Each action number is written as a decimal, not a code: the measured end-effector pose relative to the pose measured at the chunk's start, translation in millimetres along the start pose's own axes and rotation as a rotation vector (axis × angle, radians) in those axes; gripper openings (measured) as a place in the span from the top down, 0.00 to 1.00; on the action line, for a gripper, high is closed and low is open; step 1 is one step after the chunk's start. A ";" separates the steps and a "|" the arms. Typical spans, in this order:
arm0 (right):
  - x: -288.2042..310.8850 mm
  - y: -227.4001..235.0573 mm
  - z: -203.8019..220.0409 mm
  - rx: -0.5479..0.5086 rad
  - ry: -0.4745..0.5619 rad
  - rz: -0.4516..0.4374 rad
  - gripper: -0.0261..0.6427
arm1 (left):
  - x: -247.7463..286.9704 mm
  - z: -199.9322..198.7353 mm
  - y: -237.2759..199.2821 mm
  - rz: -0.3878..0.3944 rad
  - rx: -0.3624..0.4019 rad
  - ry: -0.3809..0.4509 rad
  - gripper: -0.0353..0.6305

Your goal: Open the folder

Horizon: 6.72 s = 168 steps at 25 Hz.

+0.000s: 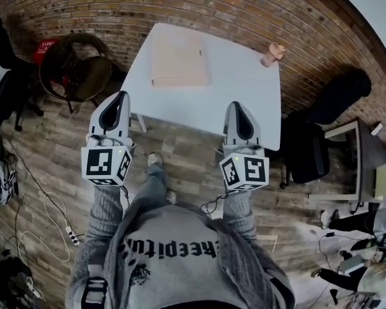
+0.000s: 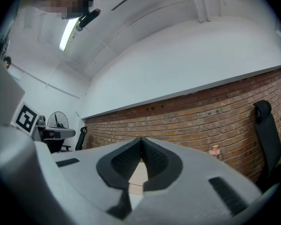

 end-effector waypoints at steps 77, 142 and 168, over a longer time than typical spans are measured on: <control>244.1 141.6 207.8 0.116 -0.482 0.129 0.95 | 236.7 266.8 115.2 0.634 0.969 -0.440 0.75; 265.6 177.6 270.1 0.036 -0.727 0.146 0.96 | 234.6 313.7 -78.3 -0.130 -0.248 -0.748 0.93; 262.7 158.4 258.2 0.052 -0.683 0.167 0.96 | 257.7 306.8 -86.1 -0.064 -0.176 -0.684 0.93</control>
Point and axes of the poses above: the fingertips, and each gripper's own axes: x forward along the fingers, y to its right, z out of its underside, the point moved 5 cm from there along -x, backward along the fingers, and after that the axes turned 15 degrees about x, right-handed, at the moved point
